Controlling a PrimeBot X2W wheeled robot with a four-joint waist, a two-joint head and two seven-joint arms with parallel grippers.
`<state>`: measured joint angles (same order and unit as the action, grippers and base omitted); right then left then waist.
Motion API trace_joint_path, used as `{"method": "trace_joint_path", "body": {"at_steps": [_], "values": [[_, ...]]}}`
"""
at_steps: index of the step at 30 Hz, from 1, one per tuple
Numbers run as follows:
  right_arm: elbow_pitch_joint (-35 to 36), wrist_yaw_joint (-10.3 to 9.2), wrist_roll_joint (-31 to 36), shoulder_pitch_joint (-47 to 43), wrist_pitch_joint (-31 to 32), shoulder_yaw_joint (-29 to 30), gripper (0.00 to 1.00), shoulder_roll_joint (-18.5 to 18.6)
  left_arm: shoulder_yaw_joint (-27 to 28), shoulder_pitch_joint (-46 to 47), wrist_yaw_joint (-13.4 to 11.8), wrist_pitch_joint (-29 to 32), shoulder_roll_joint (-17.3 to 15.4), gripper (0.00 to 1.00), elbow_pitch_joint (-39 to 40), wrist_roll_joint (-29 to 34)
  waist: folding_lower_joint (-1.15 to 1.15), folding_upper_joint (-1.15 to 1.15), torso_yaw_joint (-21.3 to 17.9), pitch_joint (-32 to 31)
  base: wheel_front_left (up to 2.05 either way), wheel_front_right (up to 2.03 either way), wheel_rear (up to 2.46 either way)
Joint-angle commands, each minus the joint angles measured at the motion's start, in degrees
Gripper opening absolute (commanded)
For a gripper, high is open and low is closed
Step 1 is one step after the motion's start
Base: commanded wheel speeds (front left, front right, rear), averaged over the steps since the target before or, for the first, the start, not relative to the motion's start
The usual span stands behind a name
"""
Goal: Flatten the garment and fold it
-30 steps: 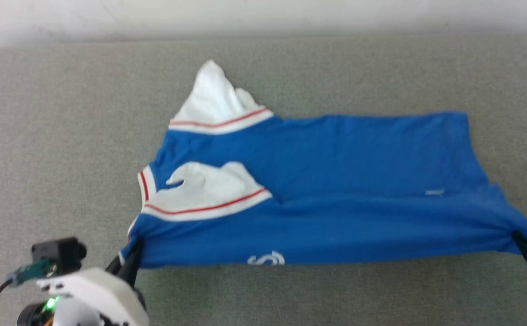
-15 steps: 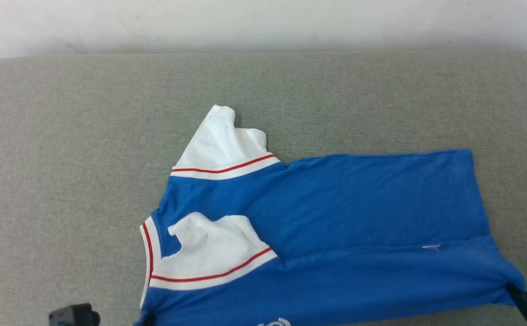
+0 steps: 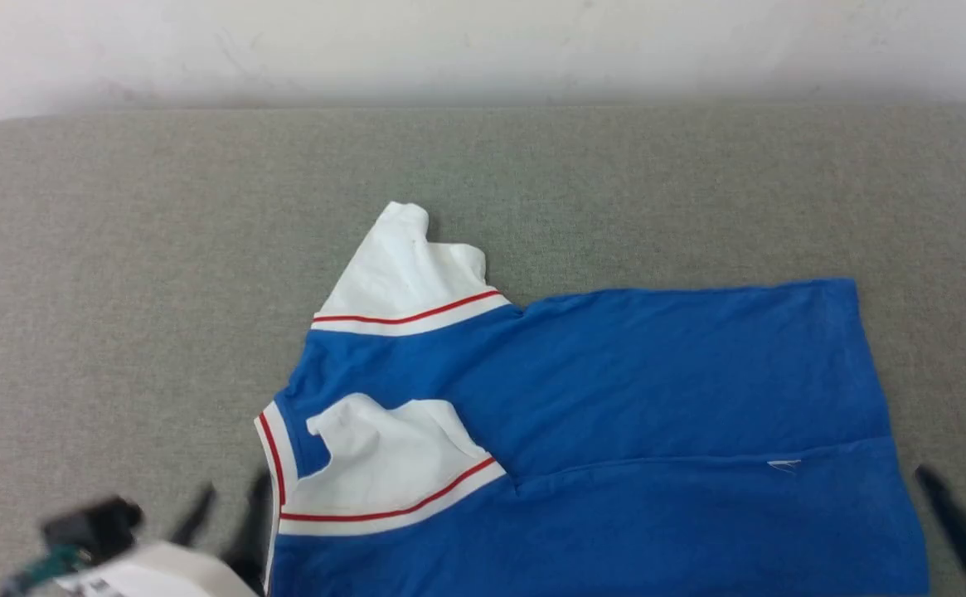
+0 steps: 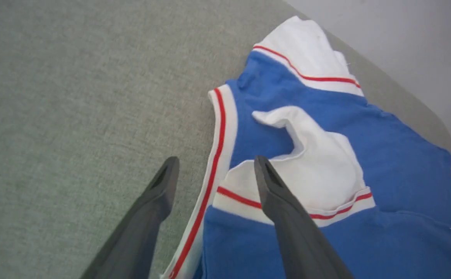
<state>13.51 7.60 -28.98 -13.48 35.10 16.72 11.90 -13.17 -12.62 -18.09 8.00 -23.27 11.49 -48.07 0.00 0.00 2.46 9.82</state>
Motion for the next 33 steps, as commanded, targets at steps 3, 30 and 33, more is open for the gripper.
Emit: {"method": "trace_joint_path", "body": {"at_steps": [3, 30, 33], "values": [[3.2, -0.11, 2.1, 3.4, -4.2, 1.4, 1.0, 1.4, 2.6, 4.9, -0.6, -4.0, -2.6, 1.0, 6.7, 5.1, 0.0, 0.0, -1.1, 2.1, 0.0, 0.0, 0.0], [1.7, -0.11, 3.3, 19.0, -14.0, -8.8, 1.0, 6.7, -15.2, 64.8, 14.8, 31.8, -9.0, 1.0, -18.6, 17.7, 0.0, 0.0, -9.1, 24.2, 0.0, 0.0, 0.0], [1.2, -0.11, 3.1, 19.5, -14.4, -8.7, 1.0, 7.1, -16.0, 64.4, 14.1, 36.3, -9.7, 1.0, -19.8, 17.4, 0.0, 0.0, -9.3, 25.0, 0.0, 0.0, 0.0]]}}
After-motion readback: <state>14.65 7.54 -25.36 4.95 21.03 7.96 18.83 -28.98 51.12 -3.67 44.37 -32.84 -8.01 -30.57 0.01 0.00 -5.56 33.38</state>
